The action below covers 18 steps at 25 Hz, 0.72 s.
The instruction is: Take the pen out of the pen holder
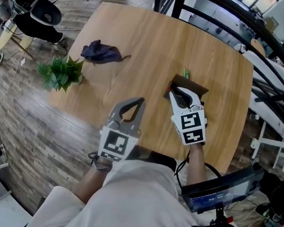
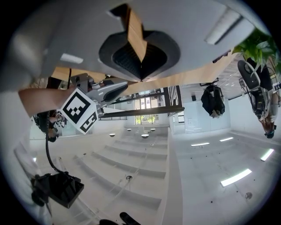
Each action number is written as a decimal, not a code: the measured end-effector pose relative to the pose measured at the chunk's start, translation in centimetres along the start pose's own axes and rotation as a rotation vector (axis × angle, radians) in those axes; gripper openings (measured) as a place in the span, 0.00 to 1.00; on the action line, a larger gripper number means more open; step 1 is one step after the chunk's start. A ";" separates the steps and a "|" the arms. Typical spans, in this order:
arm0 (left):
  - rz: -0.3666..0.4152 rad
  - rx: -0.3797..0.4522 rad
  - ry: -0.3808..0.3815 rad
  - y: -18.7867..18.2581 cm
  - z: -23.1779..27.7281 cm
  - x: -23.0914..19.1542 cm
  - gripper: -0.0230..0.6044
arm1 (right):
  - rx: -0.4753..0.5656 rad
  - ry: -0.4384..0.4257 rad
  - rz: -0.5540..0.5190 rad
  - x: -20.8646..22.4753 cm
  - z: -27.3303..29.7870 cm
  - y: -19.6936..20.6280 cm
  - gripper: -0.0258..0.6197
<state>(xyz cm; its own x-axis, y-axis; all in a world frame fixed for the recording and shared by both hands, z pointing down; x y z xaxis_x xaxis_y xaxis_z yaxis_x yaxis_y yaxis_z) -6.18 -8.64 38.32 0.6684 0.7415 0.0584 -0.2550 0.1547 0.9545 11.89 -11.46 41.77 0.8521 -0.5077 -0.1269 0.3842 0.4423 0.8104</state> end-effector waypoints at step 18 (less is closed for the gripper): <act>-0.046 -0.065 -0.023 2.3 0.7 -0.7 0.03 | -0.108 -0.038 -0.073 -0.2 3.6 2.4 0.15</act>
<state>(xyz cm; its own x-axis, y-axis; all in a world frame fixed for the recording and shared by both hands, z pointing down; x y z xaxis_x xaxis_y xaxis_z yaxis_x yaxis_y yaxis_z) -6.72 -9.24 40.66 0.6959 0.7178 0.0220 -0.2680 0.2311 0.9353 11.31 -12.97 45.78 0.8072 -0.5682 -0.1599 0.4825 0.4792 0.7332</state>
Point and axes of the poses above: the fingertips, and each gripper's own axes: z forward along the fingers, x to its right, y out of its underside, the point moved 8 cm from there along -z, backward along the fingers, and after that the axes turned 2 degrees about x, right-handed, at the moved point
